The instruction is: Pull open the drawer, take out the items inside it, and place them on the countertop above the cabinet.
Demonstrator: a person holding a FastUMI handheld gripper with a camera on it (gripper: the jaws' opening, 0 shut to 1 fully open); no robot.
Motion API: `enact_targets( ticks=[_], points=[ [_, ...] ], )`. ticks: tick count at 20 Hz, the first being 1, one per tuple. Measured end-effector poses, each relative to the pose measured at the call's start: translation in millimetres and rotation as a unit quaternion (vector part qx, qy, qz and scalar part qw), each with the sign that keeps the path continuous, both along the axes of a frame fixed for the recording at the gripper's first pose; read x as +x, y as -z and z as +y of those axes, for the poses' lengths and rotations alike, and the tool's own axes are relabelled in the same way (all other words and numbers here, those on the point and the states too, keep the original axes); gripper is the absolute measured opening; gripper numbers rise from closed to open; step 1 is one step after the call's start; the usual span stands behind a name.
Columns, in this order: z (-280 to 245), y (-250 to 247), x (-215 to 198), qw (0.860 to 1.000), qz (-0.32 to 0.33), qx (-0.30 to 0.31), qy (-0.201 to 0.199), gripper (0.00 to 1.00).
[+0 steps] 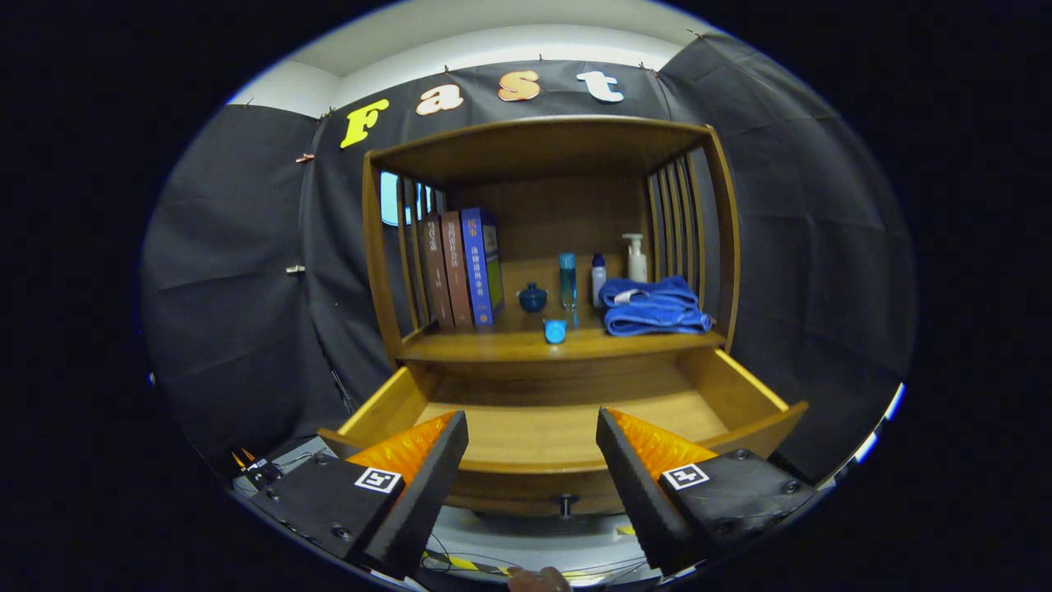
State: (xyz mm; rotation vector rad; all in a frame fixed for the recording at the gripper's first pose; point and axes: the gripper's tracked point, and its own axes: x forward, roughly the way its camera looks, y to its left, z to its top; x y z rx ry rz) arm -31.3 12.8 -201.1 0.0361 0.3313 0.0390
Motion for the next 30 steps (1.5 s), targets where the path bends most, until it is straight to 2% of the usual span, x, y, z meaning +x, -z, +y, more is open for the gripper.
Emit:
enact_targets(
  ticks=[5,8,10,15,30],
  points=[
    [-15,44,-5,1.0,0.016,-0.007,0.025,1.0],
    [-17,61,-3,0.999,0.036,-0.018,0.025,0.99],
    [-19,68,-1,0.998,0.051,-0.016,0.024,1.0],
    [-19,64,9,0.999,0.034,-0.016,0.026,0.99],
    [-19,78,139,0.999,0.043,-0.001,0.03,1.0]
  ],
)
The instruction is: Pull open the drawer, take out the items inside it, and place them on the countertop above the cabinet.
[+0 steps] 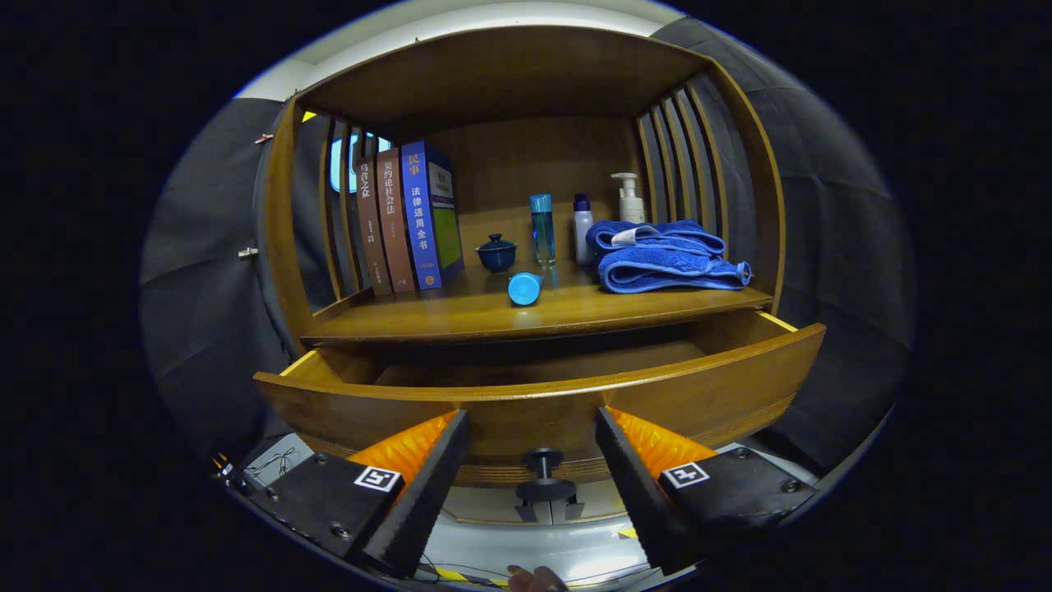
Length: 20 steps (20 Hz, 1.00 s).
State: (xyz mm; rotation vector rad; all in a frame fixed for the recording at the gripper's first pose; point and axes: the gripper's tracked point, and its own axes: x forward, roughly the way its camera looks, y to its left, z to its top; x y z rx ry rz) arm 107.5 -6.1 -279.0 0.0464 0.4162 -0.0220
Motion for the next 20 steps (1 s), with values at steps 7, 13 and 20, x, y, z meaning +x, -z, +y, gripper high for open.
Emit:
enact_targets(
  ticks=[7,13,20],
  points=[
    [-1,8,34,1.0,-0.001,-0.001,0.0,1.0],
    [-2,12,46,1.0,0.005,-0.005,0.0,1.0],
    [-1,12,53,1.0,0.003,-0.02,0.003,1.0]
  ],
)
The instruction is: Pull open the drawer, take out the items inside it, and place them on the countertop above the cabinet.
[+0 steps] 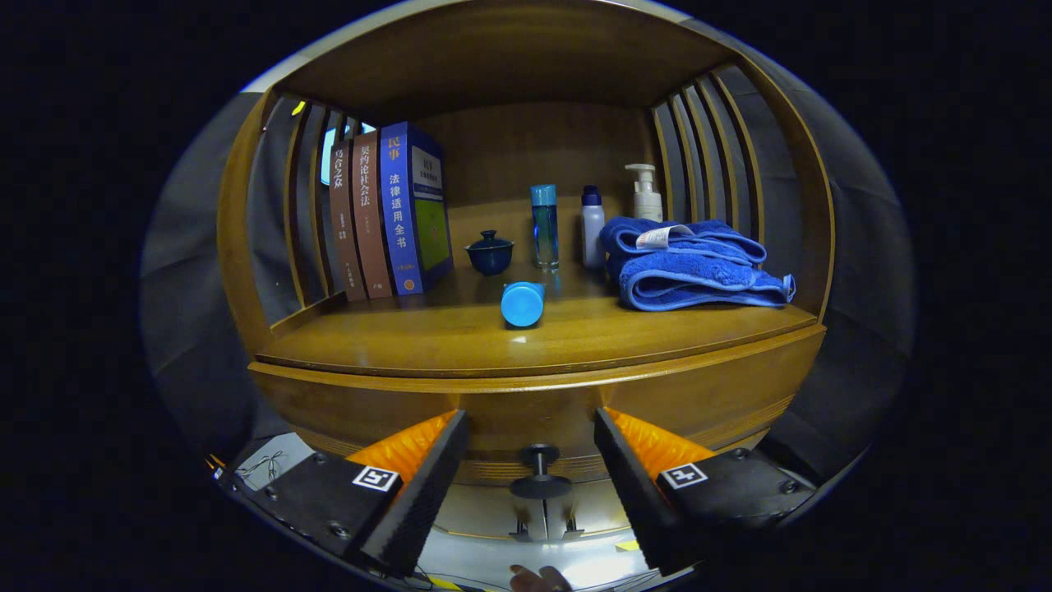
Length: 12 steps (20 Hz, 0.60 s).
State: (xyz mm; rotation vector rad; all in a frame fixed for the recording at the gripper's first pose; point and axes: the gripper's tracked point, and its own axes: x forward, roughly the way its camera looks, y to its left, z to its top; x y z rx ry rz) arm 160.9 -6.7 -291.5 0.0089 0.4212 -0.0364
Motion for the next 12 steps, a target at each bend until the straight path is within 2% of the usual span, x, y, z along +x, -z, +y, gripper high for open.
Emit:
enact_targets(
  ticks=[12],
  points=[
    [2,-13,1,1.0,-0.005,-0.018,-0.008,0.99]
  ],
)
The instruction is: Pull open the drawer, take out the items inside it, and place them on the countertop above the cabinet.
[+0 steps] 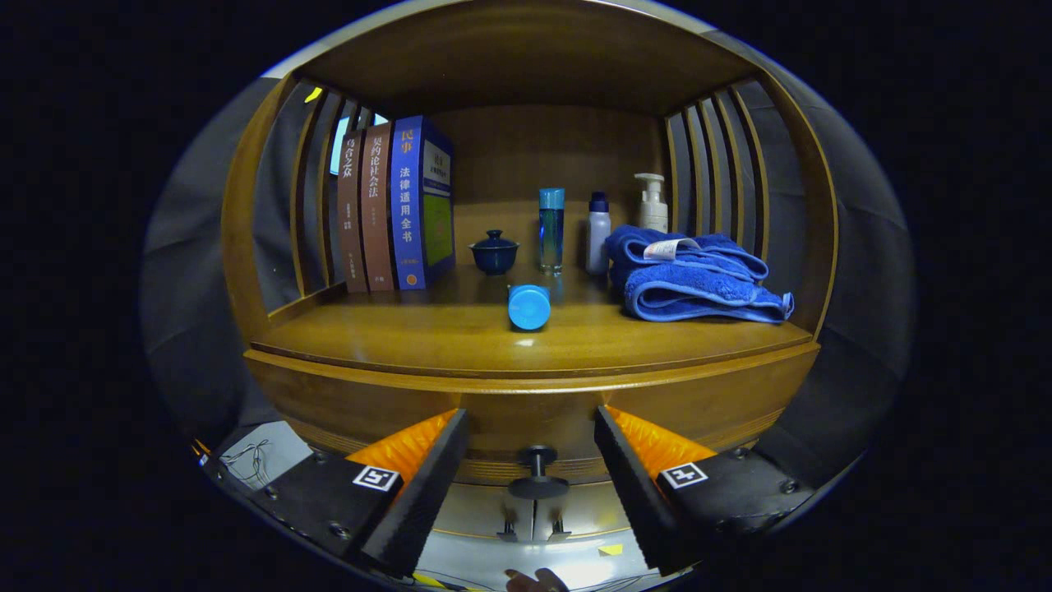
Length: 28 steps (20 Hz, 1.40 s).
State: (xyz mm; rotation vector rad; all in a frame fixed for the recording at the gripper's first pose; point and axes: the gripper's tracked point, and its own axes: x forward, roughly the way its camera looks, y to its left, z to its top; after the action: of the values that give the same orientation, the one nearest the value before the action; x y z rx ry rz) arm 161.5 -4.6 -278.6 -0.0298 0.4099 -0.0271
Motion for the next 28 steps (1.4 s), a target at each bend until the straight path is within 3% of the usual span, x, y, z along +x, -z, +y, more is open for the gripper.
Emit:
enact_targets(
  ticks=[4,8,16,28],
  points=[
    [1,-41,-4,1.0,-0.026,0.004,0.0,0.99],
    [13,-116,-16,0.997,-0.08,0.006,-0.01,0.99],
    [30,-242,-70,0.991,-0.129,-0.006,-0.029,0.99],
    [29,-305,-138,0.99,-0.134,0.005,-0.031,0.99]
  ],
)
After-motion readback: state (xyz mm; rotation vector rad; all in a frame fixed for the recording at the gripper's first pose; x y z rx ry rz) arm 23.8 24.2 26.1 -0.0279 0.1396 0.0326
